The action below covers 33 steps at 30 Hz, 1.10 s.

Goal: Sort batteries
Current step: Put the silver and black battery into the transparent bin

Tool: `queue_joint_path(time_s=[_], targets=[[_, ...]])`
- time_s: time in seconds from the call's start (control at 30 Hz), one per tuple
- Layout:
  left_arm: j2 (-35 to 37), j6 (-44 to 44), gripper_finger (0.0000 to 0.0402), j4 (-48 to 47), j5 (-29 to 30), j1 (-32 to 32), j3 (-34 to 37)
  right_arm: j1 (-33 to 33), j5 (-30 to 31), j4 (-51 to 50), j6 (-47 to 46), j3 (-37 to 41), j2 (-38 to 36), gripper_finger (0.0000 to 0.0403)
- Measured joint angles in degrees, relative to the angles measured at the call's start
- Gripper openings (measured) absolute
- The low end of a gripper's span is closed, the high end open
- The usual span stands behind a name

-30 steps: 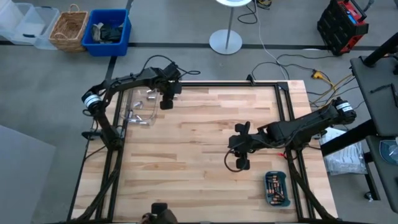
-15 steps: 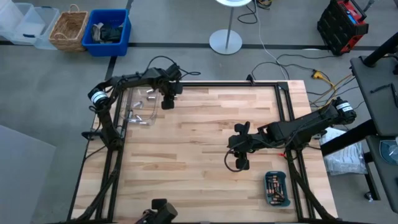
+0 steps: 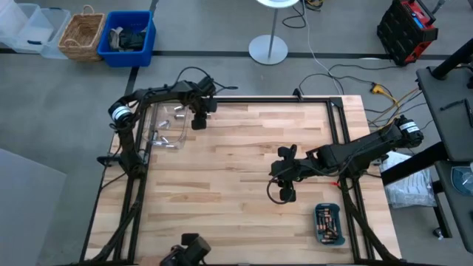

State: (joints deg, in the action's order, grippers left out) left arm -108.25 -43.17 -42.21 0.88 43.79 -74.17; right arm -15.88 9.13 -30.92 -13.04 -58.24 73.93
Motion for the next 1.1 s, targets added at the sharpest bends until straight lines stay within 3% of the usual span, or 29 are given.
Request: queue_joint_path(time_s=[0.27, 0.7, 1.1], targets=[[-2.4, -0.8, 0.008, 1.0, 0.0, 0.4, 0.0, 0.0, 0.0, 0.0, 0.0, 0.0, 0.0, 0.0122], [-2.7, -1.3, 0.0119, 3.0, 0.0, 0.9, 0.0, 0.0, 0.0, 0.3, 0.2, 0.0, 0.0, 0.0117], [-2.7, -1.2, 0.0122, 4.4, 0.0, 1.4, 0.0, 0.0, 0.0, 0.9, 0.2, 0.1, 0.0, 0.013]])
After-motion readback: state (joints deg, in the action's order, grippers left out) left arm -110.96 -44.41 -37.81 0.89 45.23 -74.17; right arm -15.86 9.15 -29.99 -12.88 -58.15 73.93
